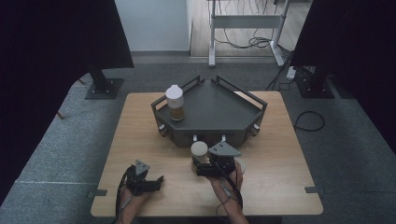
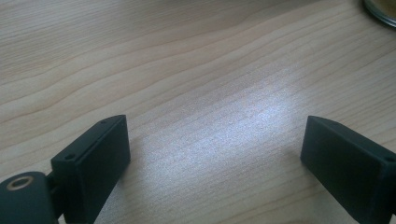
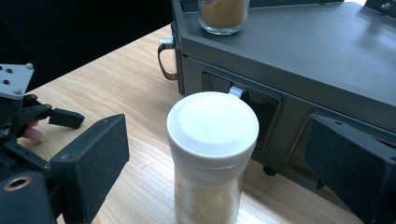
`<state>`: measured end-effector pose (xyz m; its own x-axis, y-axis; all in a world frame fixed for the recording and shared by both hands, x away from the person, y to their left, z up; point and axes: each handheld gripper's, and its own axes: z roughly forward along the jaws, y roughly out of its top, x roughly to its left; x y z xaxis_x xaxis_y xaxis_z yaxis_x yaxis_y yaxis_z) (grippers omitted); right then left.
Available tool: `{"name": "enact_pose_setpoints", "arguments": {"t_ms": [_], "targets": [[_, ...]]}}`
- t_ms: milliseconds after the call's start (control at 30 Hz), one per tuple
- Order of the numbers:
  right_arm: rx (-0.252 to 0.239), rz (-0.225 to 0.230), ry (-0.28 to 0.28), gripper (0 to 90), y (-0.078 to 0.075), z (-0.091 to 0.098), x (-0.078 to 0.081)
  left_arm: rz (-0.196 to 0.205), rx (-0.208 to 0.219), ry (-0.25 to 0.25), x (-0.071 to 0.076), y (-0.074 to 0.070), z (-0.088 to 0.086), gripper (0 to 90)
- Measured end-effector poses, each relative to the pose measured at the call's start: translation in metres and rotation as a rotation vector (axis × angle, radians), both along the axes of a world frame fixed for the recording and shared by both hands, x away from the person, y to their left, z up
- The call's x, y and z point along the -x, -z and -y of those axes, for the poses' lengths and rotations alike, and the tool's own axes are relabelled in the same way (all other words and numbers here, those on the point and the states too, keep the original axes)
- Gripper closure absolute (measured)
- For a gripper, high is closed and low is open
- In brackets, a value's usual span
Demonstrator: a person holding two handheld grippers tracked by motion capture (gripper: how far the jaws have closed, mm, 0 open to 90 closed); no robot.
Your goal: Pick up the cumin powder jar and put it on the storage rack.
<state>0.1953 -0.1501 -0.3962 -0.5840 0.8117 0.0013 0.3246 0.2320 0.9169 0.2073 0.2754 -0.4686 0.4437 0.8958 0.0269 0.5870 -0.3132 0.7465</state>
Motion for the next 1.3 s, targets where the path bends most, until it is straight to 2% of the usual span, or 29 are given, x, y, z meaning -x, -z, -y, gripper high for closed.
{"name": "enact_pose_setpoints", "arguments": {"t_ms": [200,400,933,1300], "targets": [[0.005,0.004,0.020,6.3,0.006,-0.009,-0.001,0.000,0.000,0.004,0.000,0.000,0.000,7.6],[0.014,0.030,0.056,6.4,0.012,-0.019,0.003,0.000,0.000,0.005,0.000,0.000,0.000,7.6],[0.072,0.048,0.061,8.1,0.017,-0.039,0.000,0.000,0.000,0.008,0.000,0.000,0.000,7.6],[0.095,0.054,0.066,12.0,0.017,-0.044,-0.001,0.000,0.000,0.008,0.000,0.000,0.000,7.6]]}}
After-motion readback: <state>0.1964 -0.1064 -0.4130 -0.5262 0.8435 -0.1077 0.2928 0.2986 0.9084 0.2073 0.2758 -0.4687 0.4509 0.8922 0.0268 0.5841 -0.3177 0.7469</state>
